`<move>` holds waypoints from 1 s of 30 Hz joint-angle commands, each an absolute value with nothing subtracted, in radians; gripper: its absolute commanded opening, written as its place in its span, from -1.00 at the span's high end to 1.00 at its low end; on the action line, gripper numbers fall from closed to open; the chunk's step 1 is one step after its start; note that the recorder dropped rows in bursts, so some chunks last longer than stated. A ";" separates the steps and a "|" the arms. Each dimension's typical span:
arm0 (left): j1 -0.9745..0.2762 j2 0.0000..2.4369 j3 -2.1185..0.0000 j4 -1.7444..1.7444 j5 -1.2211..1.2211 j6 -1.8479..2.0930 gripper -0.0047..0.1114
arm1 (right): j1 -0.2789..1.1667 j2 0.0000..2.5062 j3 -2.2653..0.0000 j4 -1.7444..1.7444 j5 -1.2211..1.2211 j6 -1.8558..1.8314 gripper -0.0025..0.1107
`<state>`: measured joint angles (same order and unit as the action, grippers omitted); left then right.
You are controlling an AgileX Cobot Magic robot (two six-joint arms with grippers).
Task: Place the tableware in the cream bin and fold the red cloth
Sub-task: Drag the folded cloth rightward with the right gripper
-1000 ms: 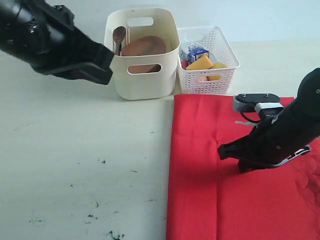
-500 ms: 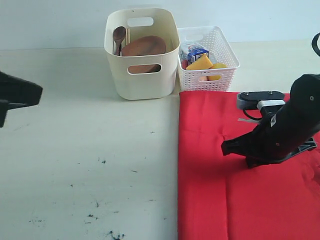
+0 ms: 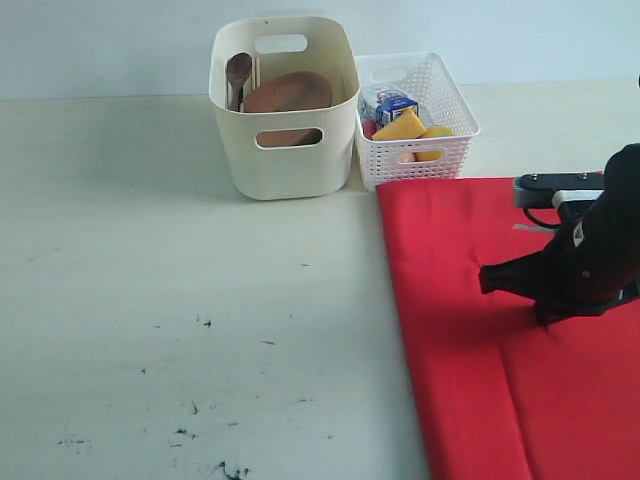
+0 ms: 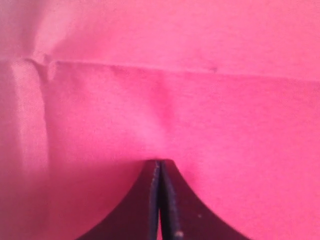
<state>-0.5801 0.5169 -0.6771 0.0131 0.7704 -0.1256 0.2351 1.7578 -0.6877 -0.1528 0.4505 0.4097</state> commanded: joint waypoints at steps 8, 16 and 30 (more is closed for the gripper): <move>-0.579 0.349 -0.674 0.267 0.891 -0.323 0.92 | 0.025 1.821 -0.654 -0.222 0.573 0.416 0.96; -0.579 0.289 -0.674 0.318 0.938 -0.346 0.92 | -0.127 1.900 -0.656 -0.266 0.572 0.411 0.96; -0.579 0.276 -0.674 0.411 0.899 -0.396 0.92 | -0.165 1.955 -0.744 -0.262 0.450 0.401 0.96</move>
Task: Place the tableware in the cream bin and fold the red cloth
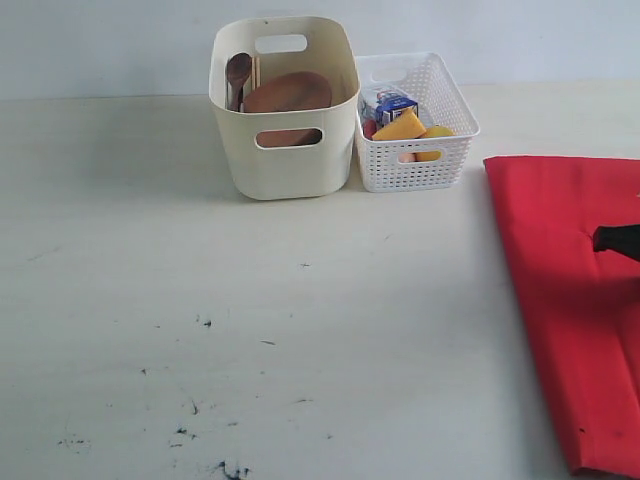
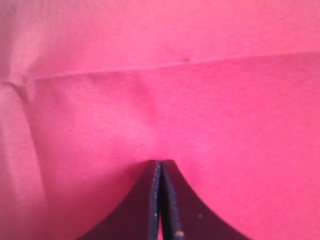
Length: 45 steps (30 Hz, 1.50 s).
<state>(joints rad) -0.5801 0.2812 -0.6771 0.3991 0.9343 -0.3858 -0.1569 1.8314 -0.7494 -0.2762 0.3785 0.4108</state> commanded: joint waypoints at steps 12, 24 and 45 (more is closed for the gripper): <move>-0.579 0.276 -0.602 0.407 0.752 -0.400 0.92 | -0.163 2.094 -0.987 -0.143 0.470 0.284 0.96; -0.579 0.328 -0.512 0.407 0.640 -0.400 0.92 | -0.163 2.250 -1.298 -0.116 0.536 0.204 0.96; -0.579 0.513 -0.512 0.409 0.510 -0.402 0.92 | -0.023 2.513 -1.815 0.048 0.746 0.053 0.96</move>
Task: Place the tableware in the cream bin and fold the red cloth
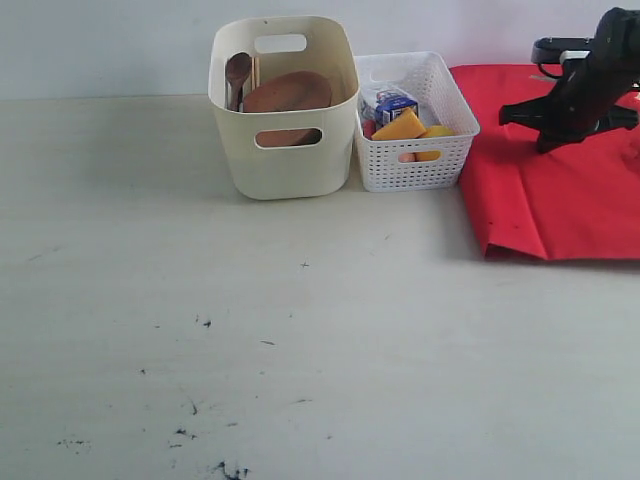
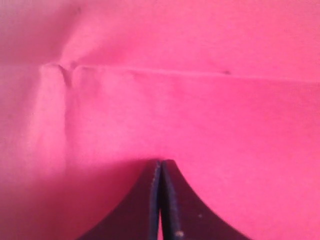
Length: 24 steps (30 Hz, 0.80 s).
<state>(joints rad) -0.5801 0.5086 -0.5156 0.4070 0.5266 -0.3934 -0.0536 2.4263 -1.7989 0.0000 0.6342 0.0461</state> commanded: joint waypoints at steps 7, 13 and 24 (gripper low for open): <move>-0.579 0.513 -0.512 0.409 0.510 -0.405 0.92 | -0.041 2.513 -1.822 -0.044 0.742 0.128 0.96; -0.579 0.513 -0.512 0.409 0.503 -0.405 0.92 | -0.050 2.428 -1.822 -0.035 0.725 0.128 0.96; -0.579 0.513 -0.512 0.409 0.435 -0.398 0.92 | -0.047 1.880 -1.822 -0.041 0.826 0.135 0.96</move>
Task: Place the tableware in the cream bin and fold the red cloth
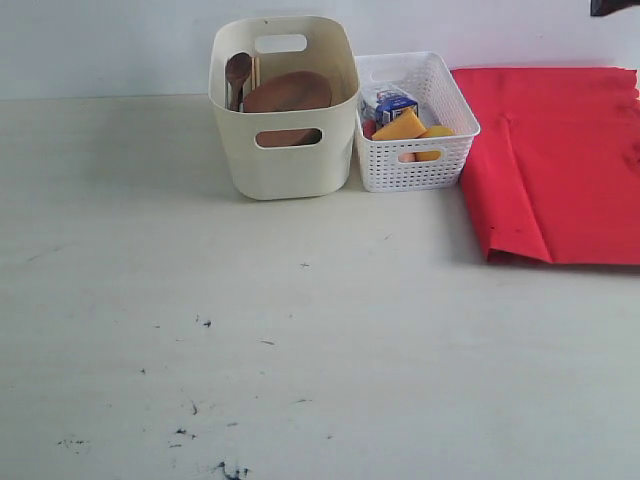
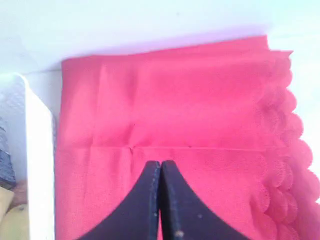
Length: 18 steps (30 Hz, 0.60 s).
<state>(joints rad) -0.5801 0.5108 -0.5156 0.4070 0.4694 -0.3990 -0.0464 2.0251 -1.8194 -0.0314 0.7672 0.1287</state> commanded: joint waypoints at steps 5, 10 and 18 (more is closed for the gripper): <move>-0.579 0.513 -0.512 0.416 0.376 -0.398 0.92 | -0.047 1.673 -1.822 -0.047 0.890 0.124 0.96; -0.579 0.513 -0.512 0.416 0.347 -0.398 0.92 | -0.047 1.544 -1.822 -0.058 0.926 0.090 0.96; -0.579 0.513 -0.512 0.416 0.343 -0.398 0.92 | -0.047 1.363 -1.822 -0.063 0.991 0.026 0.96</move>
